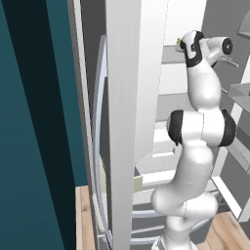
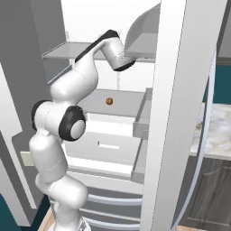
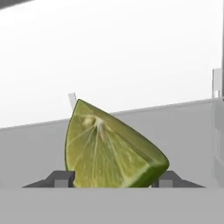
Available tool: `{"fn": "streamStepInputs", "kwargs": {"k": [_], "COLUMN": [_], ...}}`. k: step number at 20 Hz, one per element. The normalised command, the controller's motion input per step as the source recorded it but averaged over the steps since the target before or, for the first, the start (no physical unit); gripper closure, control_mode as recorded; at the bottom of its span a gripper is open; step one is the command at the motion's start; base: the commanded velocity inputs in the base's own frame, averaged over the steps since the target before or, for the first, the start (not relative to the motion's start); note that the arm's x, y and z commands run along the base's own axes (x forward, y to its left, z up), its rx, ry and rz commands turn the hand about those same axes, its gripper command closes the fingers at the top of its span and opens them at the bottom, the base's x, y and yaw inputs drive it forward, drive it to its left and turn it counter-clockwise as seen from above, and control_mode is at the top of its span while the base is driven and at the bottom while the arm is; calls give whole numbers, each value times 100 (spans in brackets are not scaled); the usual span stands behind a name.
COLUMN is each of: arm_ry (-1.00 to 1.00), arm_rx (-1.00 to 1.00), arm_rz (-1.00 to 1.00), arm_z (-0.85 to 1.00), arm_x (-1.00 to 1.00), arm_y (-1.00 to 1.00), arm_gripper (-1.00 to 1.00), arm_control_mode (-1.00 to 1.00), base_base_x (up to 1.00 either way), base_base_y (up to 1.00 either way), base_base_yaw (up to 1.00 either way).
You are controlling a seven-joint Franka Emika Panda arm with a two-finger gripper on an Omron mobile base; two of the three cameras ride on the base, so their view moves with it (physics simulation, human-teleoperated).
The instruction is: Move the apricot and lemon wedge from the top shelf to the second highest shelf to make space. Then, place the pitcher from the counter on the cleared top shelf.
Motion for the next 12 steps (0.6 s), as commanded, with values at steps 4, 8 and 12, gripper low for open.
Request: {"fn": "streamStepInputs", "kwargs": {"k": [4, 8, 12], "arm_ry": [12, 16, 8], "arm_rx": [-8, -13, -15], "arm_rz": [-2, 0, 0], "arm_z": [77, 86, 35], "arm_x": [-71, -83, -99], "arm_y": [12, 14, 25], "arm_gripper": [100, 100, 100], "arm_control_mode": [-100, -100, -100], "base_base_x": [0, 0, 0], "base_base_y": [0, 0, 0], "base_base_yaw": [0, 0, 0]}}
